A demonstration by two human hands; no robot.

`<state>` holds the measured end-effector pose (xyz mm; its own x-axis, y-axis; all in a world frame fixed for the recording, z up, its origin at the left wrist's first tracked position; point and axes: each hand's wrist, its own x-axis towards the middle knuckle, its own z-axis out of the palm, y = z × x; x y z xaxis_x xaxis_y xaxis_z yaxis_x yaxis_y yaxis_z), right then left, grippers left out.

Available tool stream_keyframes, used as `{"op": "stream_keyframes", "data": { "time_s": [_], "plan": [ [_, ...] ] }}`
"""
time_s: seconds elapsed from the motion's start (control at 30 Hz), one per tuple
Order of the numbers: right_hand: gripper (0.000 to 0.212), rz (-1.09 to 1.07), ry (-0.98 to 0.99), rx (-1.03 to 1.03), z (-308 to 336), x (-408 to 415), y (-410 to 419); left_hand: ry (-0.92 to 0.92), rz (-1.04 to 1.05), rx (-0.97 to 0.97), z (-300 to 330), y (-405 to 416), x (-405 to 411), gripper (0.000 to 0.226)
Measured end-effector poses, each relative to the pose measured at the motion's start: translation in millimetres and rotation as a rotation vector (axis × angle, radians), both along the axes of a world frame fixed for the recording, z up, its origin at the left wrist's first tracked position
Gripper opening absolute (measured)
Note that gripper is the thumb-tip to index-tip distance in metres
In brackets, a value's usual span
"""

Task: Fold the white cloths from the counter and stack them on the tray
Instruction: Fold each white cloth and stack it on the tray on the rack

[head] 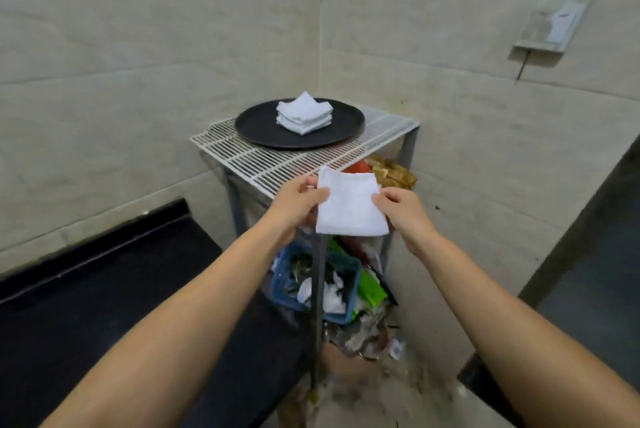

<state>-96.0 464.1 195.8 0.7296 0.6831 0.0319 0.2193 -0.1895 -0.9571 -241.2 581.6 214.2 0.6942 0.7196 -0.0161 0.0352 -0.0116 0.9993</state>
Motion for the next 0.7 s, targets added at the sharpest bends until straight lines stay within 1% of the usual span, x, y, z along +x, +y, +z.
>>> {"op": "stream_keyframes", "data": {
  "time_s": [0.1, 0.17, 0.23, 0.33, 0.5, 0.6, 0.7],
  "plan": [
    [0.022, -0.001, -0.082, 0.029, 37, 43, 52, -0.029, 0.045, 0.038, 32, 50, 38, 0.011],
    [0.02, 0.029, -0.151, 0.016, 56, 66, 84, -0.052, 0.078, 0.026, 47, 78, 60, 0.011],
    [0.018, 0.085, -0.18, 0.017, 67, 91, 117, -0.062, 0.111, -0.007, 55, 107, 80, 0.011],
    [0.017, 0.172, -0.188, 0.066, 75, 128, 173, -0.062, 0.213, -0.044, 59, 150, 109, 0.007],
    [0.024, 0.333, -0.188, 0.102, 86, 178, 273, -0.056, 0.428, -0.043, 63, 212, 150, 0.006],
    [0.026, 0.431, -0.187, 0.069, 88, 205, 322, -0.031, 0.524, -0.074, 61, 245, 172, 0.013],
    [0.026, 0.526, -0.189, -0.022, 78, 228, 356, 0.039, 0.583, -0.133, 53, 263, 189, 0.021]
  ]
}}
